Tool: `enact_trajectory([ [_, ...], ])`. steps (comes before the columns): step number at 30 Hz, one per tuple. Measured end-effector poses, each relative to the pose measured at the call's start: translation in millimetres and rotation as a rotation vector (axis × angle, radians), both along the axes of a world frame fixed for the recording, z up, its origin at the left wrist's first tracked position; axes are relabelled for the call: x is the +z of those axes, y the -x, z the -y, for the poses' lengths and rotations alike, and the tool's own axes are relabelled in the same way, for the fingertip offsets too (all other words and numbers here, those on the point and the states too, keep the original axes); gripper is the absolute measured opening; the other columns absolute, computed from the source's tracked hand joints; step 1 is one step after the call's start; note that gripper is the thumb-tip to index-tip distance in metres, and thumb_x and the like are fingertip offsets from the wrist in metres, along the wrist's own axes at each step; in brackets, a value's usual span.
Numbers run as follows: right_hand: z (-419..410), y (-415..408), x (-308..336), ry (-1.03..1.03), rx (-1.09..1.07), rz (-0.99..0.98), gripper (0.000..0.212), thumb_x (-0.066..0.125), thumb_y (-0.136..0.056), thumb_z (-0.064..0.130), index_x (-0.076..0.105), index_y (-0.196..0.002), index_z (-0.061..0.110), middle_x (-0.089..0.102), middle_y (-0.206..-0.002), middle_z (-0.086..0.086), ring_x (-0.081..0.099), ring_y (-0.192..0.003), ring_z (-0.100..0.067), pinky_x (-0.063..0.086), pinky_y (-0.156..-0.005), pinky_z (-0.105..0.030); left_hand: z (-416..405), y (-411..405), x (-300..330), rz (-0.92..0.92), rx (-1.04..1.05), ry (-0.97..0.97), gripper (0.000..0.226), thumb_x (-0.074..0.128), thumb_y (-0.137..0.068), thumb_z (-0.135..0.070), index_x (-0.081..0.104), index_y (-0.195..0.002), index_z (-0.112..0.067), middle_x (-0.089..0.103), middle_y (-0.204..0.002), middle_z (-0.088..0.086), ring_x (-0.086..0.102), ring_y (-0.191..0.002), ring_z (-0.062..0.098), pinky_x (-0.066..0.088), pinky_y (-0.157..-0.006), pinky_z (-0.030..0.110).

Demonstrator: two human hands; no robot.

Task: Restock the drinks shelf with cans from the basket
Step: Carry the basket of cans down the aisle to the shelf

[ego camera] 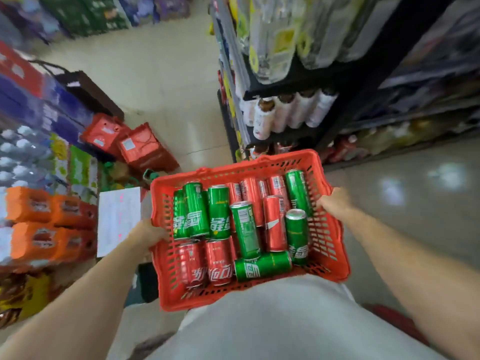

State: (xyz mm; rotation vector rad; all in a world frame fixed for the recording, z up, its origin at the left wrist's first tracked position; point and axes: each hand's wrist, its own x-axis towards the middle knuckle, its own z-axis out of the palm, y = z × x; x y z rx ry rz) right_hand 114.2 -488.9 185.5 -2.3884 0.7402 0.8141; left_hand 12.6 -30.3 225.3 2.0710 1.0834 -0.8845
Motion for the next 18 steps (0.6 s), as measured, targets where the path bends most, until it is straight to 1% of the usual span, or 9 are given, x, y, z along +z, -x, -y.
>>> enact_trajectory([
  [2,31.1,23.4,10.0,-0.014,-0.102,0.0,0.057,0.069,-0.054,0.033,0.073,-0.105,0.009,0.075,-0.103,-0.019,0.072,-0.095,-0.035,0.06,-0.087,-0.043,20.7,-26.4,-2.6,0.017,-0.07,0.014,0.037,0.085,-0.062,-0.008,0.071,-0.096,-0.011,0.073,-0.103,0.017,0.071,-0.096,0.033,0.06,-0.091,0.043],
  [4,59.8,48.4,25.7,-0.029,-0.213,-0.002,0.048,0.073,-0.066,0.027,0.073,-0.11,0.008,0.074,-0.11,-0.021,0.07,-0.102,-0.037,0.058,-0.09,-0.04,35.7,-55.7,-26.5,0.031,-0.173,0.023,0.056,0.084,-0.038,-0.025,0.072,-0.092,-0.017,0.077,-0.102,0.016,0.074,-0.095,0.034,0.062,-0.091,0.05],
  [5,78.0,59.3,27.0,-0.037,-0.271,-0.007,0.045,0.074,-0.072,0.022,0.072,-0.113,0.005,0.072,-0.114,-0.023,0.069,-0.105,-0.037,0.057,-0.091,-0.039,52.3,-70.9,-29.4,0.017,-0.222,0.026,0.059,0.081,-0.034,-0.028,0.073,-0.091,-0.018,0.078,-0.099,0.015,0.075,-0.091,0.033,0.063,-0.088,0.051],
  [7,104.6,74.3,28.6,-0.057,-0.375,-0.002,0.042,0.074,-0.077,0.015,0.071,-0.116,-0.001,0.071,-0.116,-0.025,0.069,-0.106,-0.038,0.056,-0.091,-0.039,90.1,-92.2,-21.1,0.018,-0.282,0.035,0.055,0.078,-0.038,-0.025,0.072,-0.092,-0.016,0.077,-0.092,0.014,0.076,-0.085,0.033,0.064,-0.084,0.05],
  [10,168.1,92.4,36.3,-0.098,-0.544,0.014,0.034,0.071,-0.078,0.007,0.07,-0.11,-0.004,0.073,-0.106,-0.023,0.071,-0.096,-0.036,0.059,-0.087,-0.042,180.7,-124.2,-1.8,0.012,-0.408,0.015,0.043,0.078,-0.062,-0.01,0.071,-0.105,-0.008,0.075,-0.095,0.019,0.074,-0.082,0.034,0.065,-0.077,0.051],
  [12,207.8,101.3,46.4,-0.116,-0.62,0.012,0.021,0.069,-0.082,0.004,0.071,-0.103,0.003,0.069,-0.094,-0.017,0.068,-0.083,-0.031,0.057,-0.08,-0.036,227.5,-147.2,-7.0,-0.001,-0.482,0.007,0.04,0.076,-0.07,-0.004,0.068,-0.11,-0.008,0.075,-0.1,0.021,0.074,-0.087,0.037,0.065,-0.079,0.051],
  [14,245.7,107.7,51.8,-0.144,-0.69,0.035,0.016,0.066,-0.086,0.003,0.069,-0.099,0.011,0.066,-0.091,-0.014,0.062,-0.08,-0.026,0.051,-0.075,-0.031,276.3,-167.1,-6.6,-0.008,-0.548,0.003,0.044,0.075,-0.069,-0.005,0.067,-0.112,-0.006,0.074,-0.103,0.022,0.073,-0.09,0.037,0.064,-0.081,0.051],
  [17,300.3,115.7,53.9,-0.15,-0.801,0.098,0.015,0.065,-0.084,0.001,0.072,-0.097,0.005,0.07,-0.093,-0.016,0.065,-0.081,-0.028,0.056,-0.082,-0.036,352.2,-190.0,3.8,0.026,-0.635,0.006,0.033,0.072,-0.077,0.005,0.065,-0.108,-0.006,0.071,-0.104,0.023,0.07,-0.09,0.036,0.061,-0.081,0.048],
  [18,317.0,118.5,55.5,-0.164,-0.84,0.107,0.01,0.065,-0.084,0.0,0.072,-0.089,0.005,0.07,-0.093,-0.018,0.066,-0.082,-0.029,0.058,-0.085,-0.039,377.0,-198.1,8.1,0.041,-0.674,0.005,0.029,0.072,-0.078,0.005,0.066,-0.103,-0.008,0.071,-0.1,0.022,0.069,-0.087,0.035,0.061,-0.079,0.046],
])
